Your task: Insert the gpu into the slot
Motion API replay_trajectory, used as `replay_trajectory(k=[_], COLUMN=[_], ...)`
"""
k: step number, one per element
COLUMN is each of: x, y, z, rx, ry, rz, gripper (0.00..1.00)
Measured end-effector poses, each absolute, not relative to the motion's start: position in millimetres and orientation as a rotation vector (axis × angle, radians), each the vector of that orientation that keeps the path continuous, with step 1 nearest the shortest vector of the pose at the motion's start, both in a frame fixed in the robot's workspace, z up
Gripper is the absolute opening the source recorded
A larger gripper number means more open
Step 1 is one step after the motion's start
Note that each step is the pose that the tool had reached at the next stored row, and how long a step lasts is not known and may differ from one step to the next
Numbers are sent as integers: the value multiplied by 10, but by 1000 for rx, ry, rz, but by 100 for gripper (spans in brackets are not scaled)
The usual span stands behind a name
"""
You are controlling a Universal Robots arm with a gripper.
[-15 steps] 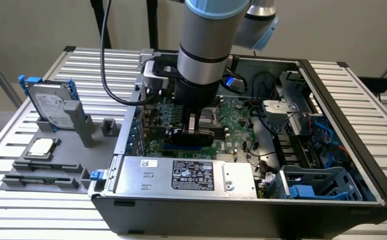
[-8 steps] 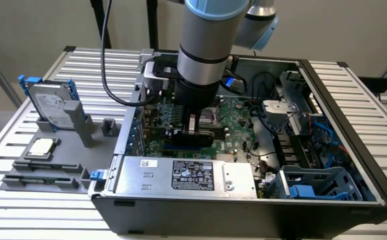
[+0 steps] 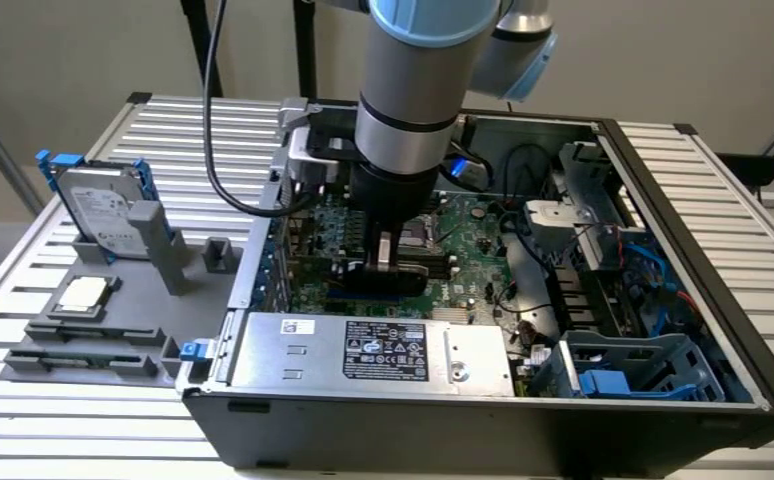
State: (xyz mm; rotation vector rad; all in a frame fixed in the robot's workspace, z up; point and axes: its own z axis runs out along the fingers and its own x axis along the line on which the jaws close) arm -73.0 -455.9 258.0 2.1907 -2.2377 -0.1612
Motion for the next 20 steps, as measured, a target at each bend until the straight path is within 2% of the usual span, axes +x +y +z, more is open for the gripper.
replay_trajectory(k=[14, 16, 17, 20], x=[-731, -730, -730, -730], y=[-4559, -4558, -4559, -4559], z=[2492, 2488, 2496, 2594], rx=[2190, 2191, 2190, 2190], ry=[-2237, -2238, -2237, -2237], rz=[-162, -162, -162, -163], gripper=[26, 27, 34, 34])
